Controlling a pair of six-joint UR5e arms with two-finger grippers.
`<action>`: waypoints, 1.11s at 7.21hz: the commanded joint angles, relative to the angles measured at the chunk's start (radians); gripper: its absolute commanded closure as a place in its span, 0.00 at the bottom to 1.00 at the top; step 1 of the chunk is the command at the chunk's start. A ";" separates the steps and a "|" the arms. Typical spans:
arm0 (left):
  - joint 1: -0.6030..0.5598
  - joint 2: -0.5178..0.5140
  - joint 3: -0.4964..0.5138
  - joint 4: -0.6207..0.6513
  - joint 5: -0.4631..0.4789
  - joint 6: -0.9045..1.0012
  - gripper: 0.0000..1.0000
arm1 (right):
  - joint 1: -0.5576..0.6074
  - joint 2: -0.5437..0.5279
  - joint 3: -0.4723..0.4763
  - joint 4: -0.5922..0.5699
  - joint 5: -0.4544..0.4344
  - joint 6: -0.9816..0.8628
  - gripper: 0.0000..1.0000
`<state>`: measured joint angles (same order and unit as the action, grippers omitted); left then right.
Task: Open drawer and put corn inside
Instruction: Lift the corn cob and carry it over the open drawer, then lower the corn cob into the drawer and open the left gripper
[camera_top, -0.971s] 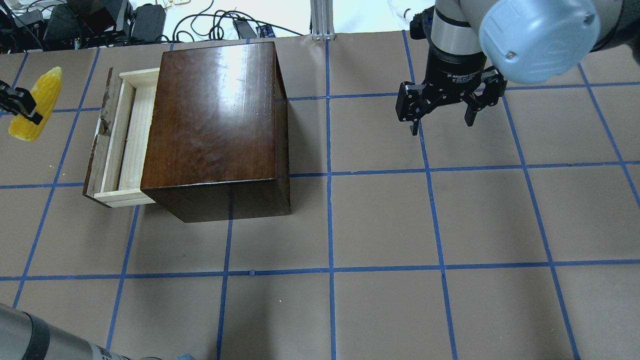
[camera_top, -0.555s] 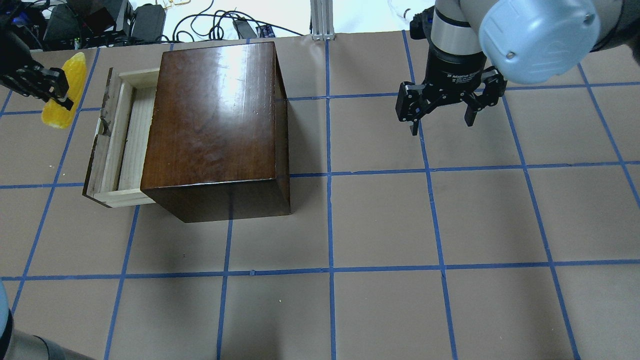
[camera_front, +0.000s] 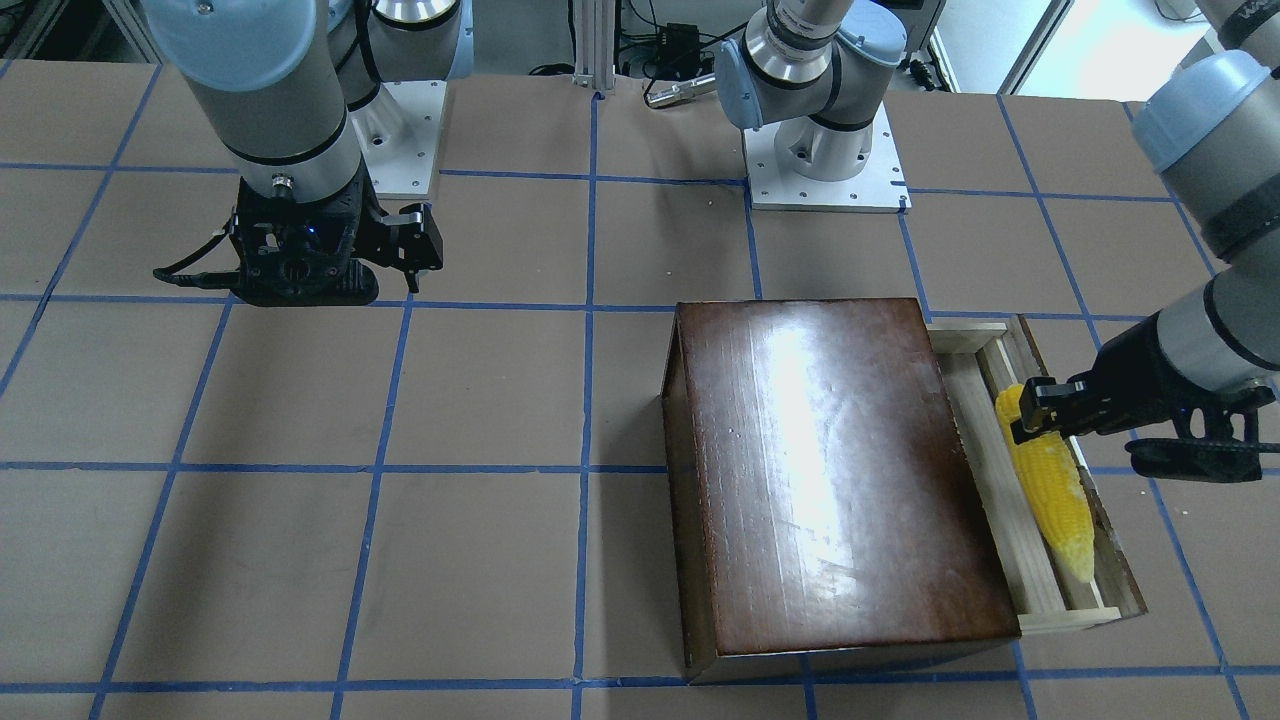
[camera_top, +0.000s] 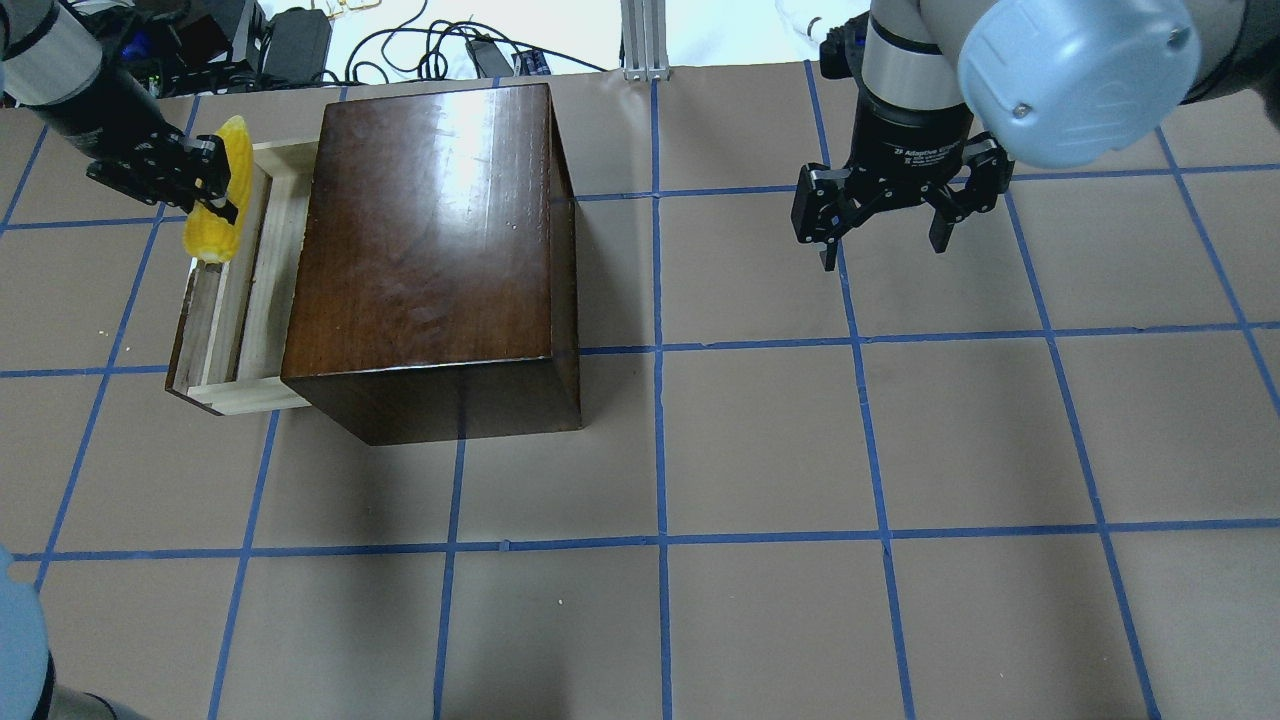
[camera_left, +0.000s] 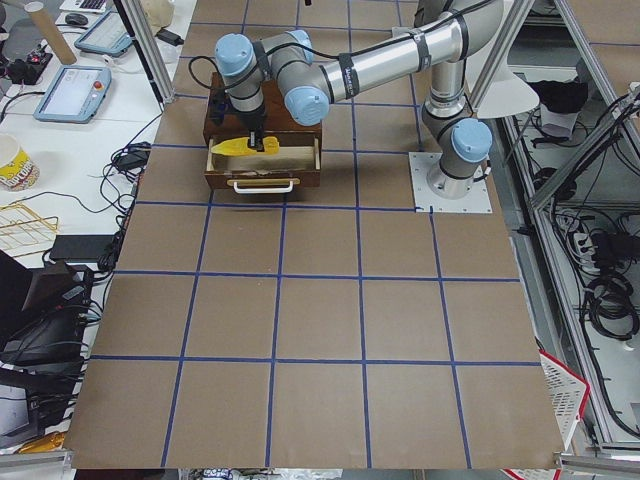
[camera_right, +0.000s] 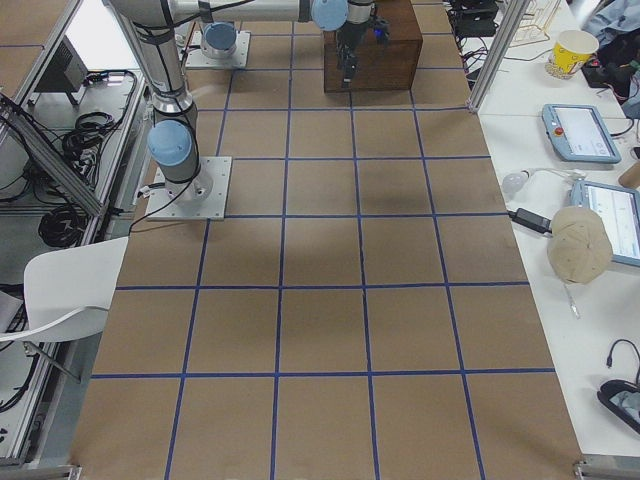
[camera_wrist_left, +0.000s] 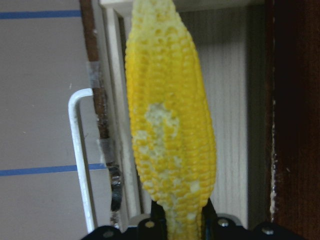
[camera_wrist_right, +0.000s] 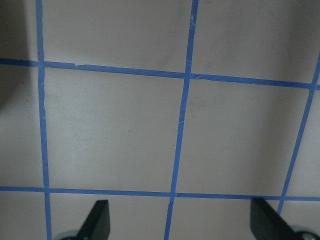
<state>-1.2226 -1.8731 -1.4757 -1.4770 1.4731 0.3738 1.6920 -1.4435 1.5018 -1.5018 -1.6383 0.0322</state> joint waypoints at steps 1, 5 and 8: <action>0.000 -0.017 -0.031 0.003 -0.005 0.013 1.00 | 0.000 0.000 0.000 0.000 0.000 0.000 0.00; 0.006 -0.050 -0.051 0.014 -0.005 0.094 1.00 | 0.000 0.000 0.000 0.000 0.000 0.000 0.00; 0.006 -0.063 -0.049 0.014 -0.036 0.077 0.35 | 0.000 0.000 0.000 0.000 0.000 0.000 0.00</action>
<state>-1.2165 -1.9302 -1.5251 -1.4636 1.4462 0.4558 1.6920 -1.4435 1.5018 -1.5017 -1.6383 0.0322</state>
